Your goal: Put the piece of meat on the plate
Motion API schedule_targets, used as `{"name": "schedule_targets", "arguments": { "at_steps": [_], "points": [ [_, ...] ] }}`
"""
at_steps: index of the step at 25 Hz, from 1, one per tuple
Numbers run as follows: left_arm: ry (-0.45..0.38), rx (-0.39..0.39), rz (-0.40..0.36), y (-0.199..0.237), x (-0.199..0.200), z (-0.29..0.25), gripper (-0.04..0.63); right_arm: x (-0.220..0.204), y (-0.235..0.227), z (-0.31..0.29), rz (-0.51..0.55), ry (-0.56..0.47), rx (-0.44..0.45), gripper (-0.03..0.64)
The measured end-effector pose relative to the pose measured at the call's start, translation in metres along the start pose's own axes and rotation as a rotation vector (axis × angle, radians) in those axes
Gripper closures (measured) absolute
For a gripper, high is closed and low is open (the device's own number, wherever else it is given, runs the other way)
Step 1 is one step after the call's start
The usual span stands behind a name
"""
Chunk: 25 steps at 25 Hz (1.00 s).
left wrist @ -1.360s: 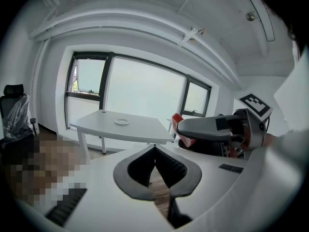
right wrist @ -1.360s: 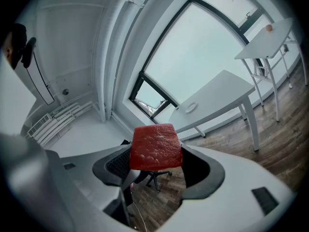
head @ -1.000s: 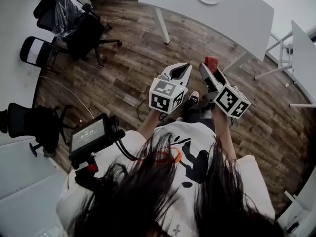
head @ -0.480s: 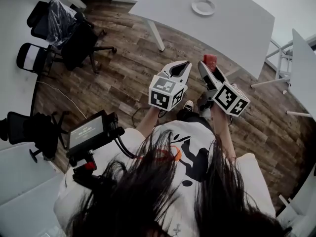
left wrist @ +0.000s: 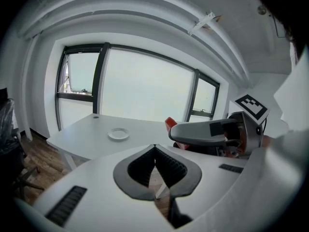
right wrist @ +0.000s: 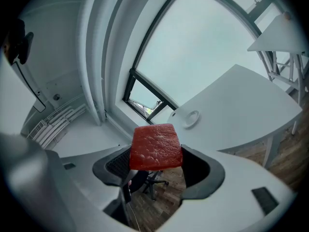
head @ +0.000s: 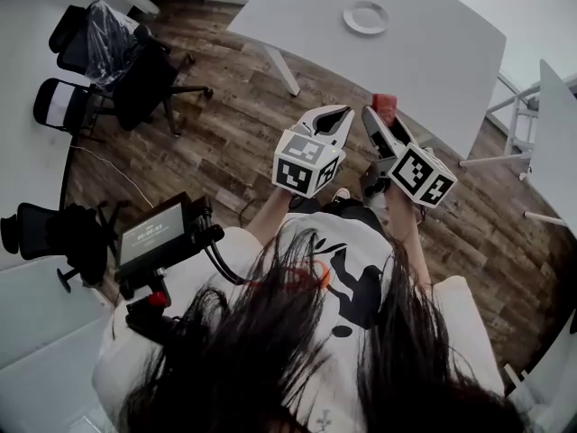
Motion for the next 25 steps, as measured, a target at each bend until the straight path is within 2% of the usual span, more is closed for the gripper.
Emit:
{"name": "schedule_targets", "arguments": {
  "at_steps": [10,20,25],
  "points": [
    [0.019,0.018,0.004,0.004,0.000,0.001,0.589,0.000,-0.008,-0.002,-0.024,0.007,-0.012,0.313],
    [-0.022,-0.035,-0.016,-0.001,0.009,-0.006,0.590,0.012,-0.009,0.015,-0.004,-0.062,-0.049,0.313],
    [0.002,-0.079,-0.020,0.049,0.020,-0.057,0.590,0.031,-0.029,-0.048,-0.020,-0.074,-0.112,0.313]
  ]
}}
Point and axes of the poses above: the fingertips, and each gripper's own axes: z backward along the fingers, y to its left, x out of its top, the point moved 5 cm from there along z, backward along the fingers, and after that the axes turned 11 degrees about -y, right-handed, at the moved point
